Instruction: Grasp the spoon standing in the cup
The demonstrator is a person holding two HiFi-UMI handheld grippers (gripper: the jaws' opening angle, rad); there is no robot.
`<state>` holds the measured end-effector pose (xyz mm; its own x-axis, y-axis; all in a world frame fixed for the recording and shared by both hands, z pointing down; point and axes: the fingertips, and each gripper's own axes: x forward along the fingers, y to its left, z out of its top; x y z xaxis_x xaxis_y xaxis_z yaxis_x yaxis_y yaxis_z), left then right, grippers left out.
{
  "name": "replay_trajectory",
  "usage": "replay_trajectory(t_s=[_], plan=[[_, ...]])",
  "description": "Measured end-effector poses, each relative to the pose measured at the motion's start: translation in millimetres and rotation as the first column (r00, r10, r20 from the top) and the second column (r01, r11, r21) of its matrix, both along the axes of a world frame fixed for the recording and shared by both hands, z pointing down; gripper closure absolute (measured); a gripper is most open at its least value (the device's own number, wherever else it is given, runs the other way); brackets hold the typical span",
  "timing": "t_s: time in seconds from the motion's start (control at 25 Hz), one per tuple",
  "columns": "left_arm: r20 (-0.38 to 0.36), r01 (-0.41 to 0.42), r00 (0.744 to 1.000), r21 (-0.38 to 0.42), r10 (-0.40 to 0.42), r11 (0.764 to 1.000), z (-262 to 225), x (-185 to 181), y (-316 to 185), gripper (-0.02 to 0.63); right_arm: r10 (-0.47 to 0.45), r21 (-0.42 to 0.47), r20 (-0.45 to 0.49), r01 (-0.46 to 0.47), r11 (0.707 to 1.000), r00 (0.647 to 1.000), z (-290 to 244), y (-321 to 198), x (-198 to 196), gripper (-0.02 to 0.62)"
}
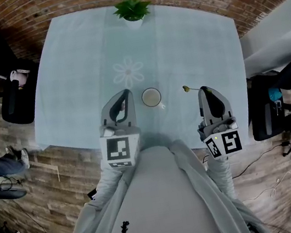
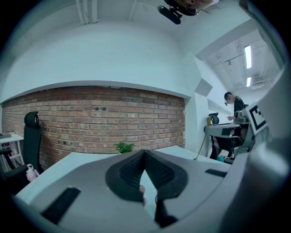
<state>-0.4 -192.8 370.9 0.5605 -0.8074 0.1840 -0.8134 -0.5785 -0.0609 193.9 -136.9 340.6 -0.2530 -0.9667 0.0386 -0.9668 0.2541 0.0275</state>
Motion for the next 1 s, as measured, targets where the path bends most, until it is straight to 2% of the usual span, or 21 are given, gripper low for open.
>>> replay_trajectory(t_s=[1.0], plan=[[0.010,0.009,1.000,-0.007,-0.009,1.000,3.7,3.1,-1.5,0.589,-0.027,-0.018,0.023,0.028,0.999,0.999,7.1,-5.0,1.3,0.577]])
